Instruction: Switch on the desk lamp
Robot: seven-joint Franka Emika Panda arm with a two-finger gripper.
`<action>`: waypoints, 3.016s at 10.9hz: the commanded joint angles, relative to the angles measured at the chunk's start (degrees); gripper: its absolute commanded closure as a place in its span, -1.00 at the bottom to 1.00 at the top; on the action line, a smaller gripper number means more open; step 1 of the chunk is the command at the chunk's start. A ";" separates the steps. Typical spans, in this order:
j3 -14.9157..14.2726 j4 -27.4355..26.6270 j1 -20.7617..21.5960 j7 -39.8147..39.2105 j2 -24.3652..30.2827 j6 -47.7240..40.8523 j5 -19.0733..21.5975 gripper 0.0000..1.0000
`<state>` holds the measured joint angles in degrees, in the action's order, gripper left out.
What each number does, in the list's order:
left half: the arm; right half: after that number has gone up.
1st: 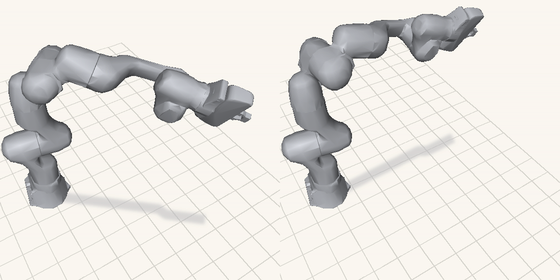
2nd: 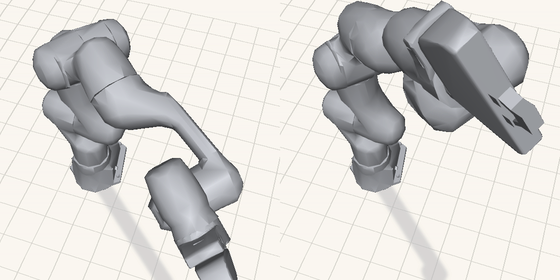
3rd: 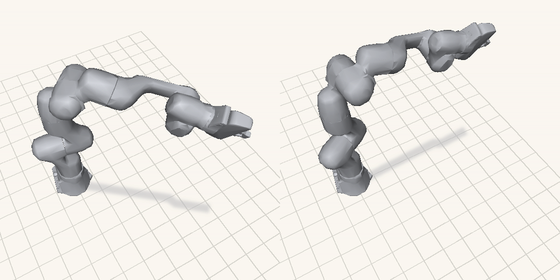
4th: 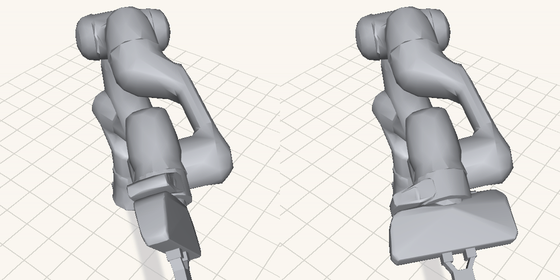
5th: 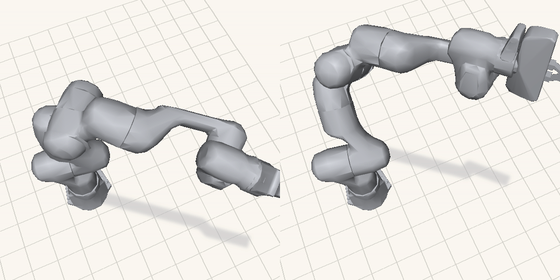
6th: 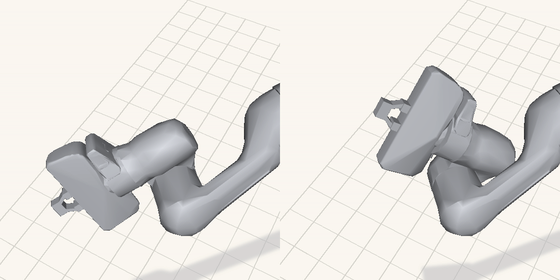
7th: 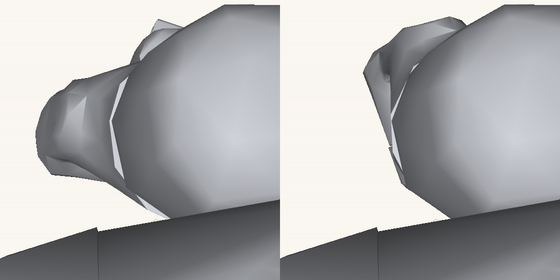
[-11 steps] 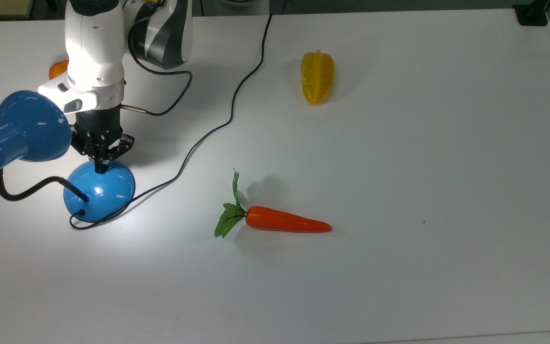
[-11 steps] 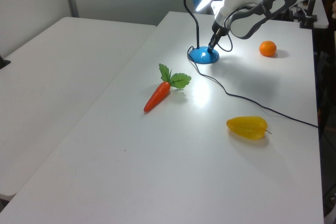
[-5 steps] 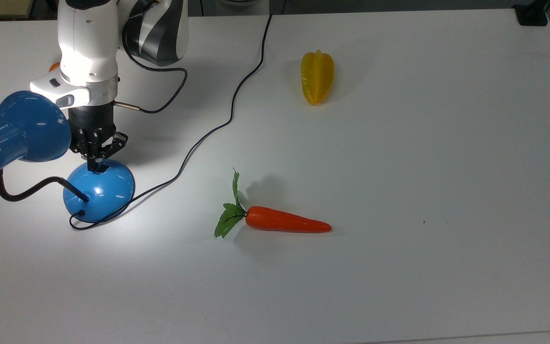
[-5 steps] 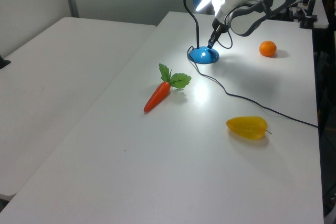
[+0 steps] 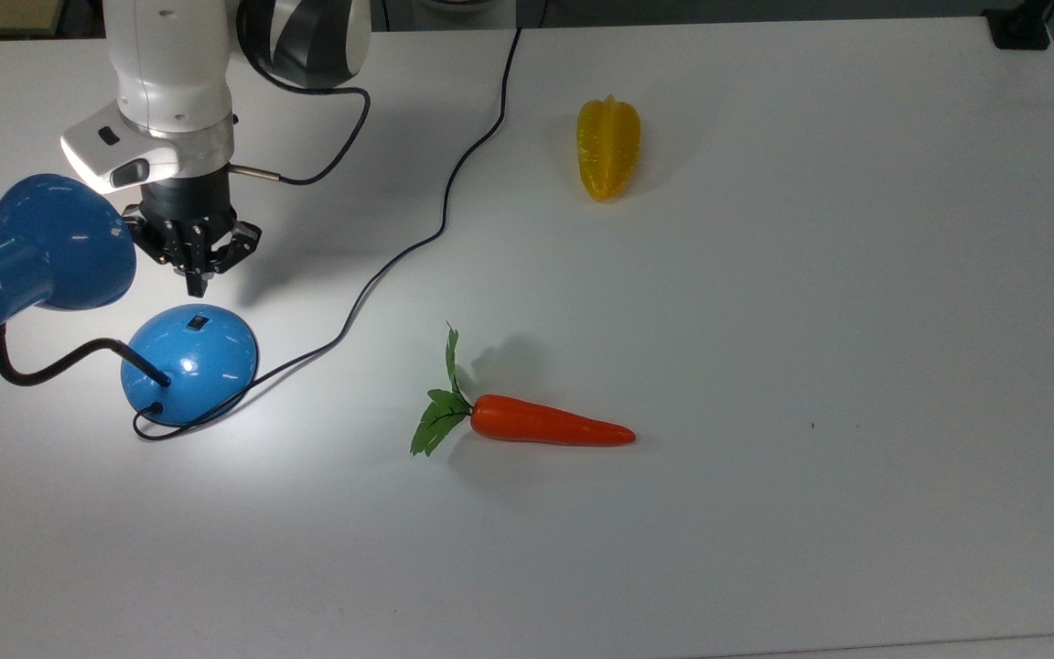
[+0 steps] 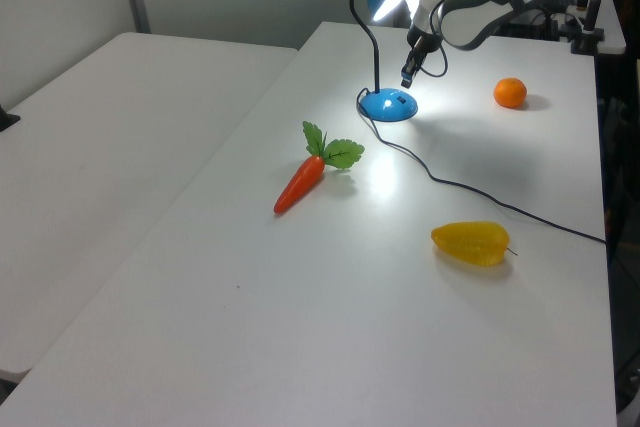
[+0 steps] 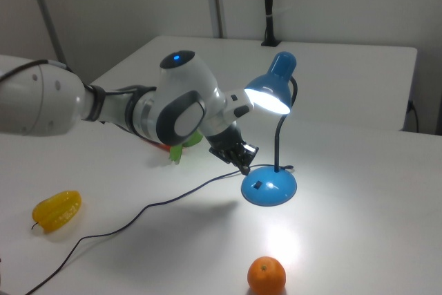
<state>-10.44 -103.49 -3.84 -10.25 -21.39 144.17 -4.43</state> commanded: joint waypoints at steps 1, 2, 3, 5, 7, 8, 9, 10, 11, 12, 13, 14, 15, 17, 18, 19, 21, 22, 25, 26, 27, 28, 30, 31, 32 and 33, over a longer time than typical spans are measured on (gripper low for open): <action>-0.20 -0.92 1.21 -0.91 7.22 -12.82 -0.32 1.00; -0.20 -0.84 2.16 -1.17 8.98 -17.82 -0.23 1.00; -0.20 -0.66 2.17 -1.18 11.09 -22.31 0.20 1.00; -0.20 1.96 2.17 -0.56 14.08 -29.35 1.51 1.00; -0.28 6.52 2.00 -0.30 15.85 -36.64 6.95 1.00; -0.28 9.24 2.17 0.22 16.38 -40.33 7.58 1.00; 0.06 11.36 2.26 2.41 16.55 -42.72 7.85 1.00; 1.46 12.16 2.26 4.95 16.82 -43.35 7.85 0.75; 2.95 12.17 2.26 8.28 17.52 -43.36 7.77 0.22; 3.66 12.17 2.26 9.10 18.13 -43.45 7.68 -0.02; 4.11 12.26 2.26 9.37 18.40 -43.45 7.76 -0.36; 4.46 12.26 2.26 9.46 19.10 -43.45 7.76 -0.88; 5.51 12.26 2.26 9.46 19.45 -43.62 7.68 -1.00; 7.53 12.52 2.26 9.81 20.33 -45.20 7.59 -1.00; 9.28 13.92 2.26 13.03 20.60 -46.60 7.24 -1.00; 10.95 15.50 2.26 16.98 20.69 -48.44 6.98 -1.00; 14.11 16.22 2.26 21.04 21.82 -51.26 7.06 -1.00; 15.87 15.78 2.35 23.50 22.09 -51.44 7.15 -1.00; 15.45 13.68 4.72 23.79 23.75 -51.89 7.15 -1.00; 15.36 12.36 5.07 20.83 23.85 -51.28 6.98 -1.00; 14.66 12.26 6.21 18.10 23.76 -51.27 6.89 -1.00; 10.39 12.09 9.87 16.16 23.76 -51.10 6.89 -1.00; 9.03 11.13 11.14 11.76 23.76 -47.86 6.80 -1.00; 8.77 11.12 11.40 11.13 23.59 -47.32 6.71 -1.00; 8.51 11.12 11.49 8.78 23.50 -47.32 6.71 -1.00; 8.42 11.12 11.40 7.10 23.50 -47.40 6.71 -1.00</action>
<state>-0.58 -90.08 6.22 1.28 0.58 95.11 2.81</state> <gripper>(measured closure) 0.000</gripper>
